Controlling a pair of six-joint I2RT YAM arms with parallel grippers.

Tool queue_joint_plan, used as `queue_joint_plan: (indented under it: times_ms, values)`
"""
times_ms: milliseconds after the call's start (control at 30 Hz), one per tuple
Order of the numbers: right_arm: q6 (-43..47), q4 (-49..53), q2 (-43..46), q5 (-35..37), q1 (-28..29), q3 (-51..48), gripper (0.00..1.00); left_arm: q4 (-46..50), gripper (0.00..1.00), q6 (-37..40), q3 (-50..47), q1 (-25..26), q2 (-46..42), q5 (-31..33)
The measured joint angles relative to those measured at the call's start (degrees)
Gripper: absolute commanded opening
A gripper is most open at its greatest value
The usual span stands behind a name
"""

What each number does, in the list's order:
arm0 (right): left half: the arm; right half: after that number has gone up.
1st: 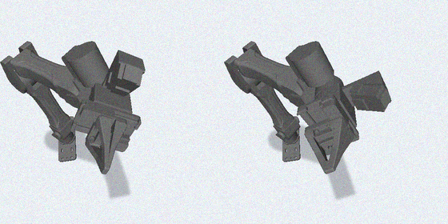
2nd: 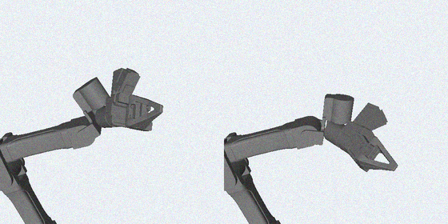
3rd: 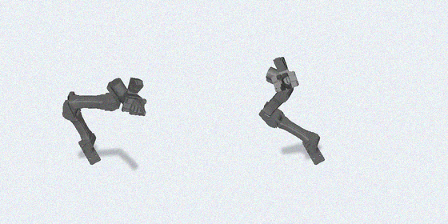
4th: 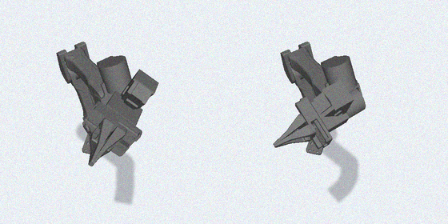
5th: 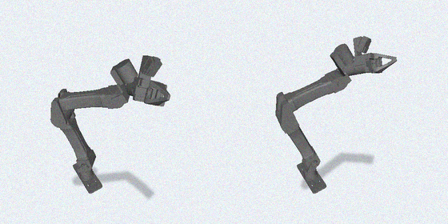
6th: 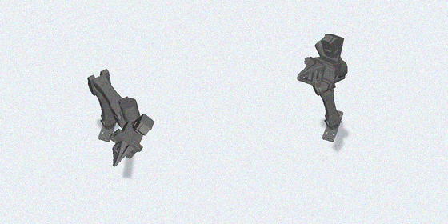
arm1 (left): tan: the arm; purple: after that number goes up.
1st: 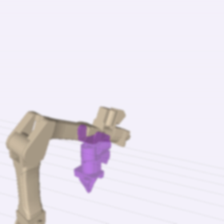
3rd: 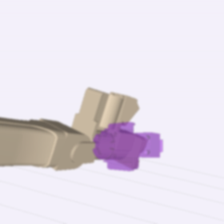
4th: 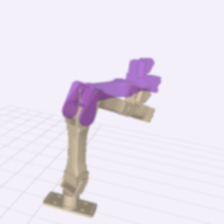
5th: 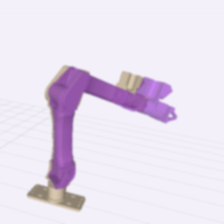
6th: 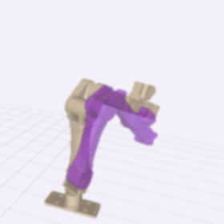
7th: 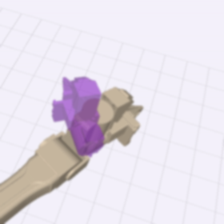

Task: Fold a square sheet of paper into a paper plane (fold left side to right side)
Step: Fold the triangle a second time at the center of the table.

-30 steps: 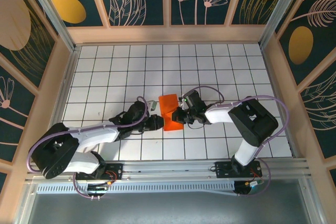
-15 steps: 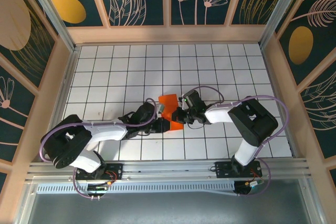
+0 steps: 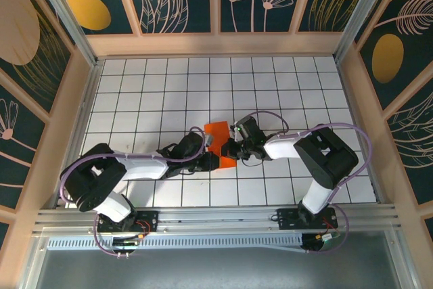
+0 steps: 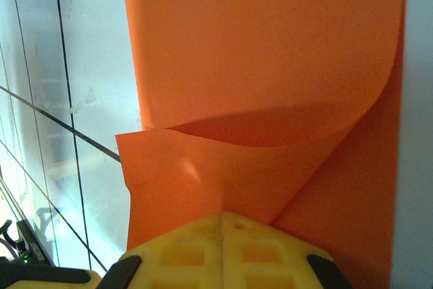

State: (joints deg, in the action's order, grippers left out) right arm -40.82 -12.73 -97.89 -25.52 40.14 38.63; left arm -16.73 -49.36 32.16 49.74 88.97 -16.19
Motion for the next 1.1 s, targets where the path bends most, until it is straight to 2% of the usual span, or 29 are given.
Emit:
queue_joint_plan:
  times_ms: [1100]
  values:
    - [0.2,0.0,-0.4,-0.1,0.2,0.5,0.0,0.2,0.12,0.2,-0.9,0.6,1.9,1.9]
